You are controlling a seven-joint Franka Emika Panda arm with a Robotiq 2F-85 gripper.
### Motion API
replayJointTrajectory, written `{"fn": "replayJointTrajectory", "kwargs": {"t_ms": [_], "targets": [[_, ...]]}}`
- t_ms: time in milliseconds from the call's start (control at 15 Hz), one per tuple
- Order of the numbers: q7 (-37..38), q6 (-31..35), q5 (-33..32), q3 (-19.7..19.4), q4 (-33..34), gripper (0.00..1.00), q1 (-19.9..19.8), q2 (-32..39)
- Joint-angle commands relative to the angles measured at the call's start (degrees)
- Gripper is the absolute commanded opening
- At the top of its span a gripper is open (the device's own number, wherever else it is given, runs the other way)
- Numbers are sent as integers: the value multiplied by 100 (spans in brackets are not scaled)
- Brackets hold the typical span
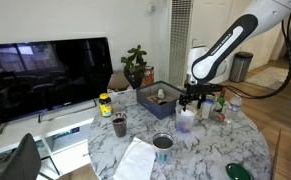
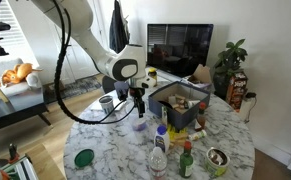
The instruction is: Take the silver cup out of the plastic cup then empty the plastic cup onto the desk then put the silver cup back in the plastic cup
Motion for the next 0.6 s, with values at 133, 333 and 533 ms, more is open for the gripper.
{"fn": "replayJointTrajectory", "kwargs": {"t_ms": [133, 333, 533], "targets": [[925, 398, -672, -524, 77, 70, 442, 356], [1119, 325, -860, -649, 96, 44, 539, 391], [1149, 253, -974, -669, 67, 21, 590, 321]]}}
